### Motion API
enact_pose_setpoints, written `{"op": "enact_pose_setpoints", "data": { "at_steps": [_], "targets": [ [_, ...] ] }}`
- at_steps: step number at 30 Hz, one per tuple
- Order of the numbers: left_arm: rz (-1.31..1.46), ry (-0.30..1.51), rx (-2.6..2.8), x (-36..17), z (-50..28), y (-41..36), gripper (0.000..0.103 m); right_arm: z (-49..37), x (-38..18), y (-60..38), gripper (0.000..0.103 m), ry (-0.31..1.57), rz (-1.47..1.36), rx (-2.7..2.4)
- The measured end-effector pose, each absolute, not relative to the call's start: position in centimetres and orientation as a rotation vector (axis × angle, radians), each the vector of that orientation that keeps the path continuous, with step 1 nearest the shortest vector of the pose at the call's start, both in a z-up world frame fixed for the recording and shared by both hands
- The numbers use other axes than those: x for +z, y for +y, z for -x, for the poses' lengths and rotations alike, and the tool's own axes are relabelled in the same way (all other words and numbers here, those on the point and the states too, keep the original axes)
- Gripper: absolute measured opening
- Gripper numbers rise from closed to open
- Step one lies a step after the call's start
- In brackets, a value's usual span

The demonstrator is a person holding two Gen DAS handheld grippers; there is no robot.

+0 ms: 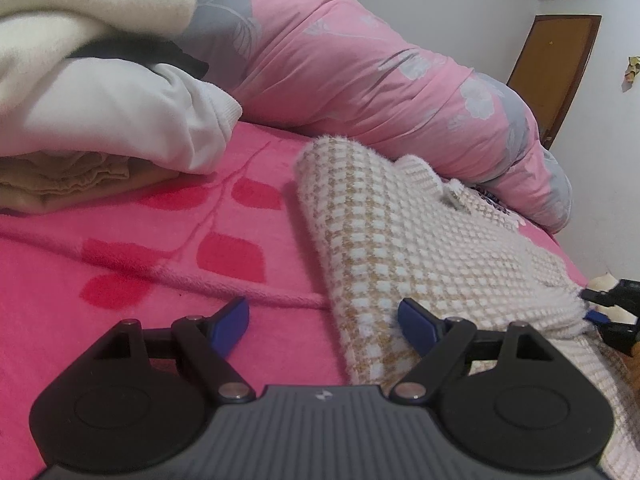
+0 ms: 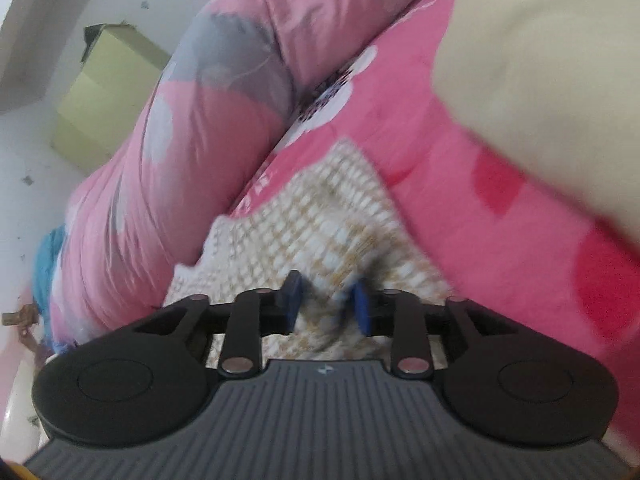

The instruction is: Fold clothes

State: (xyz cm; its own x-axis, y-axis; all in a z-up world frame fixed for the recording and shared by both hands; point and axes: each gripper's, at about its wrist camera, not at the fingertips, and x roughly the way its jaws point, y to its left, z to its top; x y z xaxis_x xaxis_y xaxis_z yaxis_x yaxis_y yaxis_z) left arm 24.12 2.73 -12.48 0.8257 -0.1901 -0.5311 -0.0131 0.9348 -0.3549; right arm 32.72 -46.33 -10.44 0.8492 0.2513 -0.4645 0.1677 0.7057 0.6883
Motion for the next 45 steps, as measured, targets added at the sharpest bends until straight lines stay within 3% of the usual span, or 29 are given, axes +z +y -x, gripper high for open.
{"op": "enact_pose_setpoints", "data": {
  "at_steps": [4,8,11,14,16,18,23,26,28,29,32,36,41,45],
  "targets": [
    [0.355,0.596,-0.094,-12.4,-24.1,2.7,0.083,-30.9,-6.3,-46.0,0.032,0.47,-0.627,-0.081],
    [0.357,0.597,-0.094,-12.4,-24.2,2.7,0.083,-32.5,-2.9,-40.1,0.031,0.416,-0.276,-0.013],
    [0.355,0.6,-0.095,-12.5,-24.2,2.7,0.083,-33.9,-4.2,-35.7,0.028,0.473,-0.079,0.082],
    [0.358,0.603,-0.098,-12.6,-24.2,2.8,0.084,-35.7,-9.5,-34.7,0.029,0.681,0.067,0.02],
    [0.351,0.606,-0.093,-12.6,-24.2,2.8,0.083,-35.9,-7.9,-33.3,0.028,0.711,0.161,-0.027],
    [0.336,0.607,-0.087,-12.5,-24.1,2.6,0.084,-36.1,-4.9,-31.1,0.029,0.678,0.163,-0.023],
    [0.318,0.605,-0.079,-12.5,-23.9,2.4,0.084,-34.3,0.0,-20.9,0.029,0.447,0.201,0.535],
    [0.327,0.608,-0.083,-12.6,-23.8,2.5,0.084,-35.7,-3.5,-16.5,0.029,0.536,0.296,0.74],
    [0.33,0.611,-0.085,-12.6,-23.8,2.5,0.084,-38.2,-8.4,-16.3,0.032,0.695,0.403,0.627],
    [0.332,0.611,-0.085,-12.6,-23.8,2.5,0.084,-38.6,-8.9,-17.7,0.033,0.694,0.327,0.64],
    [0.339,0.612,-0.087,-12.6,-23.7,2.6,0.083,-39.0,-6.3,-18.1,0.03,0.757,0.239,0.569],
    [0.338,0.611,-0.088,-12.6,-23.6,2.6,0.084,-37.3,-3.2,-14.2,0.03,0.621,0.34,0.737],
    [0.341,0.617,-0.091,-12.9,-23.8,2.5,0.084,-41.8,-8.6,-9.7,0.03,0.704,0.453,0.721],
    [0.338,0.613,-0.091,-12.7,-23.5,2.4,0.084,-42.6,-8.6,-10.1,0.029,0.705,0.336,0.702]
  ]
}}
